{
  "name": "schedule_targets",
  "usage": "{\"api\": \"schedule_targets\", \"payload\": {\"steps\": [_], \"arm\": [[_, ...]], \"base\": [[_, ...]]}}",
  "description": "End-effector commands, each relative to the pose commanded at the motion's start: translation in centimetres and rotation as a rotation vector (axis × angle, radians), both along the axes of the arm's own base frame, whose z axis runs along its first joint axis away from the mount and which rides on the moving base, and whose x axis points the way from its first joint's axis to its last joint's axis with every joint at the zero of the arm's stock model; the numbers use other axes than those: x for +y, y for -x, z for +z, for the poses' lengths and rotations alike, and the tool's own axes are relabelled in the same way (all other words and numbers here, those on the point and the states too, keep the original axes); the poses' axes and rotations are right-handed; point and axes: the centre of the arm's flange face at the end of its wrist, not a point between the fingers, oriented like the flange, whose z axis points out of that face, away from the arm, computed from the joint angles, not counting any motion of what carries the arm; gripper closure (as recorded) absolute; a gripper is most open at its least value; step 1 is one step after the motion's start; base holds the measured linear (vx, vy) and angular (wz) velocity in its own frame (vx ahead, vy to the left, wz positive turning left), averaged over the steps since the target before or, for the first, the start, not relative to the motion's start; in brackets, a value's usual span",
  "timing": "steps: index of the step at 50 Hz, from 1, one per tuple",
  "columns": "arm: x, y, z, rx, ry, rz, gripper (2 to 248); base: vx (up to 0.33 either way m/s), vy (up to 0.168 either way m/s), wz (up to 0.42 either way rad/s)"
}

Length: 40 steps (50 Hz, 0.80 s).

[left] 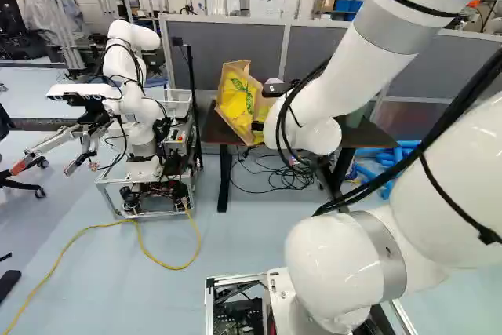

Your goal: Pick up the bag on the ground and place it on the table

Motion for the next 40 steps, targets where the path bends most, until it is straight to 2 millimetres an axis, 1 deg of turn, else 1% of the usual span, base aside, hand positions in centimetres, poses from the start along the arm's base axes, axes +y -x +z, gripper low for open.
{"api": "schedule_targets", "payload": {"steps": [20, 40], "arm": [[-0.2, 2.2, -1.2, -0.064, -0.013, -0.008, 3], [-0.2, 3.6, -1.9, -0.102, -0.021, -0.013, 3]], "base": [[0.000, 0.000, 0.000], [0.000, 0.000, 0.000]]}}
